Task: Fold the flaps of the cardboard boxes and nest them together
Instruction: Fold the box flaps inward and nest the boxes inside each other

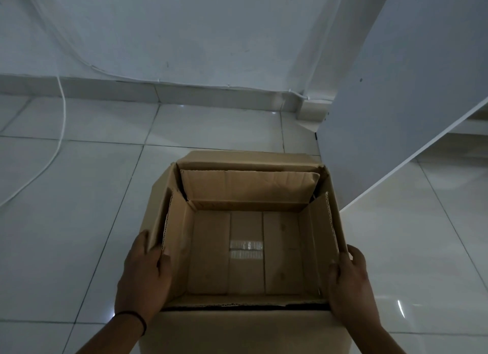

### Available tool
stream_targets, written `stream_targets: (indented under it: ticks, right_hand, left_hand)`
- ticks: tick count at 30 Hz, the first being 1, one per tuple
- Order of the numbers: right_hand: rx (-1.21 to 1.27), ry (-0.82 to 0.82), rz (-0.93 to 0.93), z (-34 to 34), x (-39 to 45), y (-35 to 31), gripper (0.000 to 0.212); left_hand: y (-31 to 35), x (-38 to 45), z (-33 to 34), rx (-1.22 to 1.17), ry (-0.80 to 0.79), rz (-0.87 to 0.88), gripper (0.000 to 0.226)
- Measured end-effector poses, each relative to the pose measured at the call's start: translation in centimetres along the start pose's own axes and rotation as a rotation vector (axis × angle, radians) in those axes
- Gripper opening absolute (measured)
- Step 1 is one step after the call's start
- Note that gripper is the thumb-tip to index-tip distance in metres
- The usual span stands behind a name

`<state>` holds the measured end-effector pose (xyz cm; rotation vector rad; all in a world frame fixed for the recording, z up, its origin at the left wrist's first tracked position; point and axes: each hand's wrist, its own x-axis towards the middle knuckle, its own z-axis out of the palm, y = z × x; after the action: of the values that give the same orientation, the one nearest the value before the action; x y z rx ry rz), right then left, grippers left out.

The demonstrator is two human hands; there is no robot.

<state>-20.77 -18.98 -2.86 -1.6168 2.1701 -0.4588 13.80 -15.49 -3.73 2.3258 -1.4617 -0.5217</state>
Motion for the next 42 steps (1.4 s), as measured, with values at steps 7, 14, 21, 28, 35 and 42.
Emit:
stream_targets:
  ticks: [7, 14, 21, 28, 35, 42]
  right_hand:
    - [-0.074, 0.014, -0.025, 0.4, 0.1, 0.2, 0.019]
    - [-0.686, -0.112, -0.052, 0.9, 0.8, -0.4, 0.022]
    - [-0.289, -0.031, -0.046, 1.0, 0.8, -0.1, 0.044]
    - [-0.409, -0.054, -0.039, 0.9, 0.9, -0.4, 0.046]
    - [-0.418, -0.056, -0.034, 0.9, 0.9, -0.7, 0.070]
    - [-0.124, 0.036, -0.033, -0.7, -0.3, -1.0, 0.088]
  left_hand:
    - [-0.3, -0.2, 0.1, 0.010, 0.036, 0.037, 0.015]
    - [-0.2, 0.1, 0.6, 0.145, 0.004, 0.011, 0.029]
    - [-0.3, -0.2, 0.5, 0.075, -0.001, 0.046, 0.048]
    - [-0.2, 0.0, 0.5, 0.161, -0.058, 0.037, 0.055]
    - [-0.2, 0.0, 0.3, 0.081, -0.051, 0.018, 0.059]
    - [0.5, -2.0, -0.9, -0.250, 0.130, 0.084, 0.062]
